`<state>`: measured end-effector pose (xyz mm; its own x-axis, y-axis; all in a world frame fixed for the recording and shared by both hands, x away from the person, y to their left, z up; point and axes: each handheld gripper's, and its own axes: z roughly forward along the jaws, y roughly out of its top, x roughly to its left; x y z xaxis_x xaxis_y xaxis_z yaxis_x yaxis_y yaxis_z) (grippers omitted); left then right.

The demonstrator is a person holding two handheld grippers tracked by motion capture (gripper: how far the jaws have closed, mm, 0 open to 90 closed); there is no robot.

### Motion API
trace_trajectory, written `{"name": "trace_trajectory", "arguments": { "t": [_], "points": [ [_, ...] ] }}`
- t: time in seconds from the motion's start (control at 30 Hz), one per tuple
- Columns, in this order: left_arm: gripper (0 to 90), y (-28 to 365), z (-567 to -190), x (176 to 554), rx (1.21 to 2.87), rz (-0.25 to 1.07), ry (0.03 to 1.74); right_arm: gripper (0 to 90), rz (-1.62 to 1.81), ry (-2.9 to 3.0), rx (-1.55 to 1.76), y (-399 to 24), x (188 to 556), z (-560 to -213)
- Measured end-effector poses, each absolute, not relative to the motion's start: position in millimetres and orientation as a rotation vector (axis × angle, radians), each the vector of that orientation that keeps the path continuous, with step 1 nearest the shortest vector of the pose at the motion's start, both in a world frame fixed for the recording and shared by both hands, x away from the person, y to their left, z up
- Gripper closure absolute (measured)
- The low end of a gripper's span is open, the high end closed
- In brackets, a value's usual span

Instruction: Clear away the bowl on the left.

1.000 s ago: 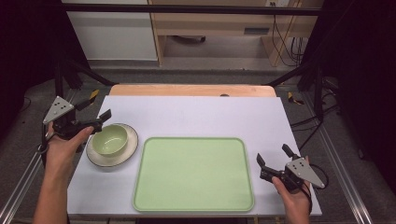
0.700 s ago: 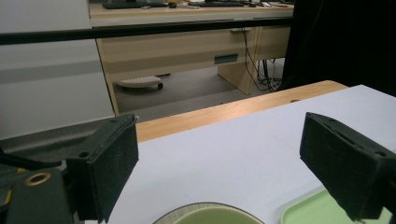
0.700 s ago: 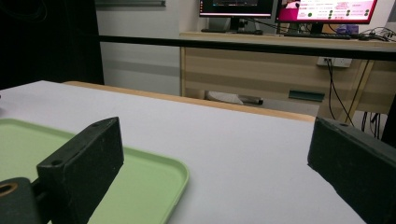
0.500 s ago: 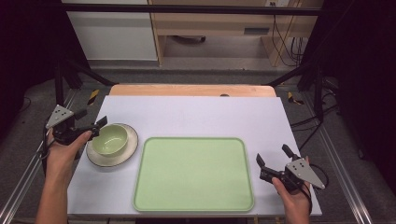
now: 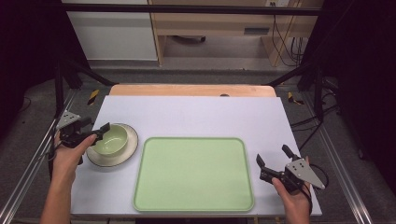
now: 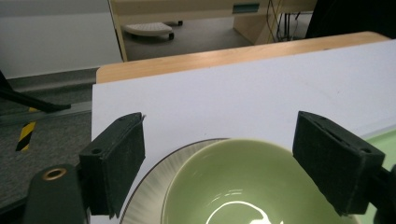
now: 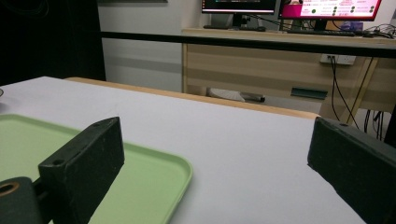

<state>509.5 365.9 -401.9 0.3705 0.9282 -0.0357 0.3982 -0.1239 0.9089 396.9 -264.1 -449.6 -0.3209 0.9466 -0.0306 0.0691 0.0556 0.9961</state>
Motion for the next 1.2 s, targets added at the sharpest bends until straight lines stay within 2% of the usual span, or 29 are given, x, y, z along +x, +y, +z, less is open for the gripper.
{"name": "trace_trajectory", "arguments": {
  "t": [0.23, 0.6, 0.8, 1.2],
  "points": [
    [22.5, 367, -411, 514, 1.751, 0.699, 1.257, 4.3, 1.372, 1.532, 1.06, -263, 398, -451],
    [25.1, 371, -416, 516, 1.765, 0.703, 1.324, 4.3, 1.378, 1.543, 1.066, -263, 398, -452],
    [32.2, 370, -421, 517, 1.807, 0.69, 1.368, 4.3, 1.382, 1.549, 1.066, -263, 399, -452],
    [55.3, 373, -424, 517, 1.872, 0.63, 1.448, 4.3, 1.387, 1.56, 1.075, -263, 399, -452]
  ]
}}
